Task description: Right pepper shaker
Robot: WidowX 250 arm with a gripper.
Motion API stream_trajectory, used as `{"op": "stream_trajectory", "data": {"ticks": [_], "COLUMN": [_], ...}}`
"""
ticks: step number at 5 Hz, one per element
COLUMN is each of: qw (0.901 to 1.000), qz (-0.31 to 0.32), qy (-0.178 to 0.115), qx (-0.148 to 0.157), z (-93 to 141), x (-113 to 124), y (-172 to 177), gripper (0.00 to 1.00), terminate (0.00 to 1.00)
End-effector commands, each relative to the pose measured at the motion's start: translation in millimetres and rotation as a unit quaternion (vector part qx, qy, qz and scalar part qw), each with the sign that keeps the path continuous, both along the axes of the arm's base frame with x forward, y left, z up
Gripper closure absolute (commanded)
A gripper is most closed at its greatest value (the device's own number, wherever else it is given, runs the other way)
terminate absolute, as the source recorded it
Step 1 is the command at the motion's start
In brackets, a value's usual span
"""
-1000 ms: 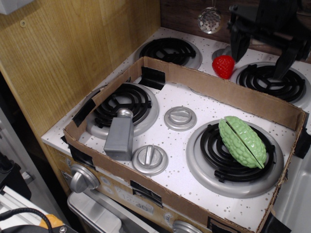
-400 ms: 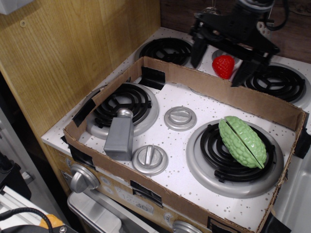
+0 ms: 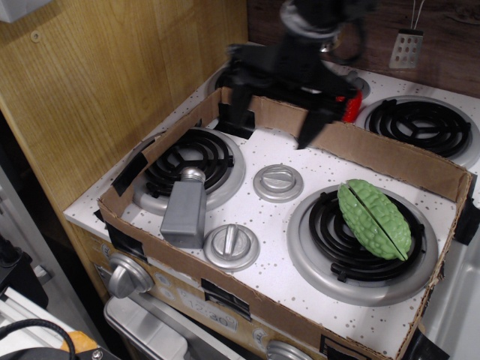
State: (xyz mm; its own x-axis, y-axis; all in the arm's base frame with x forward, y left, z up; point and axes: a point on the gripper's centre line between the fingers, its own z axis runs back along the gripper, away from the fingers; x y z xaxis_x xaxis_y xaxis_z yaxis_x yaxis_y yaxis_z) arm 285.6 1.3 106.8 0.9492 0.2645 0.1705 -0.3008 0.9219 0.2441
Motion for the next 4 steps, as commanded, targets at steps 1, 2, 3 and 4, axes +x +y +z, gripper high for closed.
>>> {"op": "stream_trajectory", "data": {"ticks": [1,2,3,4], "qw": [0.9938,0.9892,0.9867,0.9853], "qz": [0.110,0.146,0.161,0.167], "qy": [-0.011,-0.013,-0.023,-0.037], "qx": [0.009,0.003,-0.006,-0.007], "z": [-3,-11,-22,-31], "x": [-12,-16,-24,-33], "y": [27,37,44,53], "gripper": [0.00,0.00,0.00,0.00], "terminate": [0.00,0.00,0.00,0.00]}}
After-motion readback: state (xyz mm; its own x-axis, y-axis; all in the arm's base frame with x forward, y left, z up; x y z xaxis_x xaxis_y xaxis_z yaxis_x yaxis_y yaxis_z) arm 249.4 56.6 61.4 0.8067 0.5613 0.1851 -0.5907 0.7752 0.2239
